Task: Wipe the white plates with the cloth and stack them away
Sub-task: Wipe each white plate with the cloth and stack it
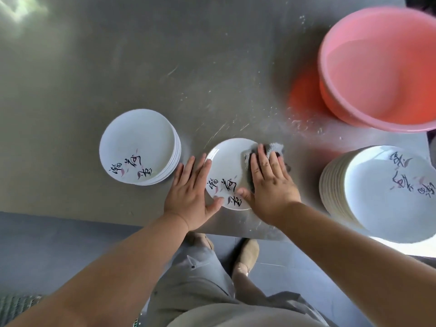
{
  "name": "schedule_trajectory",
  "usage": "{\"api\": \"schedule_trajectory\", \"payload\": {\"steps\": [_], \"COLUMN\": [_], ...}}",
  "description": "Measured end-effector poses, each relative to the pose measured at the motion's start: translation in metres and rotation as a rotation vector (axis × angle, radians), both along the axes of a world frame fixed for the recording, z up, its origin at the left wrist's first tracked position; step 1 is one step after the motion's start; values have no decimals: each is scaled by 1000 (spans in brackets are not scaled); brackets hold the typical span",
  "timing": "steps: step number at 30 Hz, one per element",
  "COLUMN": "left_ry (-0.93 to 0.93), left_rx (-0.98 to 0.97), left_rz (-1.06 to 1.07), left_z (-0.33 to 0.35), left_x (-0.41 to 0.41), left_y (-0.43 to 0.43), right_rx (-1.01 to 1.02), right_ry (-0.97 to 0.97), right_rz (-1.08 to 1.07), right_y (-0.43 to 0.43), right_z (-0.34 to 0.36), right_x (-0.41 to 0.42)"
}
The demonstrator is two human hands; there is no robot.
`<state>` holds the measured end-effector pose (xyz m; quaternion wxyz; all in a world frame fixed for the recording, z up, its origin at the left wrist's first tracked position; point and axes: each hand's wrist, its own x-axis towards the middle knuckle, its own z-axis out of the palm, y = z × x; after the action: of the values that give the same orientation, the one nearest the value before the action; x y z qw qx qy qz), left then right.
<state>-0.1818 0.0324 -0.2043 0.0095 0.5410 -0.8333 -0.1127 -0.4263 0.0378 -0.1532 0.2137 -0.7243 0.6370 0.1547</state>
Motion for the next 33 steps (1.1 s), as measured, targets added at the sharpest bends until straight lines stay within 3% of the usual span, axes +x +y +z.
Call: {"api": "schedule_trajectory", "payload": {"steps": [5, 12, 17, 21, 26, 30, 33], "left_ry": [5, -3, 13, -13, 50, 59, -6], "left_rx": [12, 51, 70, 88, 147, 231, 244], "left_rz": [0, 31, 58, 172, 395, 512, 485], "left_z": [2, 1, 5, 5, 6, 10, 18], "left_x": [0, 1, -3, -12, -42, -62, -56], "left_y": [-1, 0, 1, 18, 33, 41, 52], "right_rx": [57, -13, -5, 29, -58, -54, -68], "right_ry": [-59, 17, -52, -118, -5, -114, -200], "right_rz": [52, -25, 11, 153, 41, 6, 39], "right_y": [62, -1, 62, 65, 14, 40, 69], "right_z": [9, 5, 7, 6, 5, 0, -1], "right_x": [11, -2, 39, 28, -8, 15, 20]}}
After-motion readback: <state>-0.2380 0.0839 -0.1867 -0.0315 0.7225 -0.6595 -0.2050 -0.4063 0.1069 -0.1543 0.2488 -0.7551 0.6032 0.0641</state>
